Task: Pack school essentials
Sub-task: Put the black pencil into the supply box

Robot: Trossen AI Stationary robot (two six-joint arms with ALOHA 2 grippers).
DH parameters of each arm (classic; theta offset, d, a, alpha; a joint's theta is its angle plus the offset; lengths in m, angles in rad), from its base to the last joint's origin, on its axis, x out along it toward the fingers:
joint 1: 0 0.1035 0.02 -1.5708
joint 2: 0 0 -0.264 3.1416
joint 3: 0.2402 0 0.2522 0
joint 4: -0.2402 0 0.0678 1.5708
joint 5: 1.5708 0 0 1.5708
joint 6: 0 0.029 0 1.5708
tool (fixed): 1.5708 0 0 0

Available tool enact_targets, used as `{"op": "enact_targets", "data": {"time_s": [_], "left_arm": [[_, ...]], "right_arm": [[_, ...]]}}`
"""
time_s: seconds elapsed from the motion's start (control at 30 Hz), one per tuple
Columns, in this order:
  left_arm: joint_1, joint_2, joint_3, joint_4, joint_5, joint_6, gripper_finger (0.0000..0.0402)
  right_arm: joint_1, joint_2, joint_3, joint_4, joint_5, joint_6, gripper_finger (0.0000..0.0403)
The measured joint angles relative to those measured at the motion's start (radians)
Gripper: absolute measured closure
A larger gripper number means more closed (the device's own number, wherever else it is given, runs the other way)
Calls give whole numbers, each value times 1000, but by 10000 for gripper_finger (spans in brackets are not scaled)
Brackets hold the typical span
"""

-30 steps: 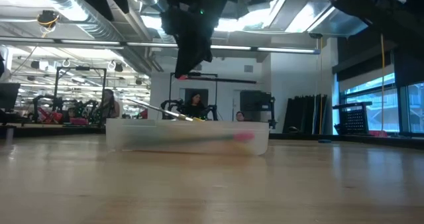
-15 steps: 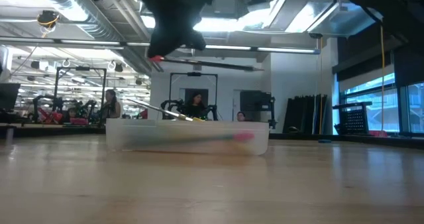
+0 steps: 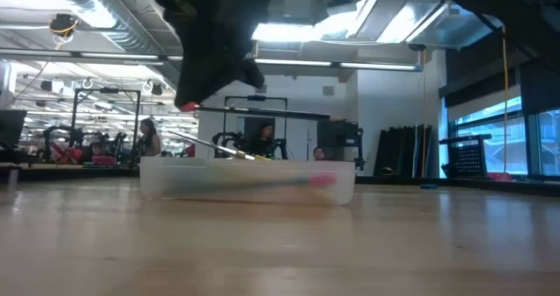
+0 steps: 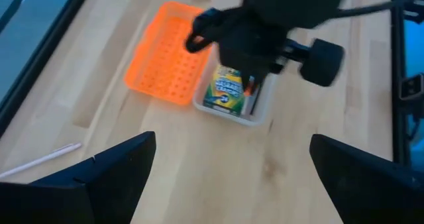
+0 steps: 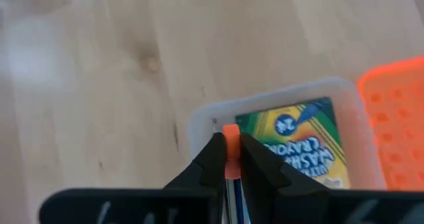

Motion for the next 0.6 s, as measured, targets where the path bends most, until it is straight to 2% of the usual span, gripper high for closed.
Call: {"op": "enact_targets", "data": {"time_s": [0.27,0.6], "left_arm": [[-62,0,0,4,-1,-7,8],[-69,0,0,3,-7,-7,8]], "right_arm": [[1,40,0,3,-35,0,364],[5,57,2,22,-54,-2,364]]}}
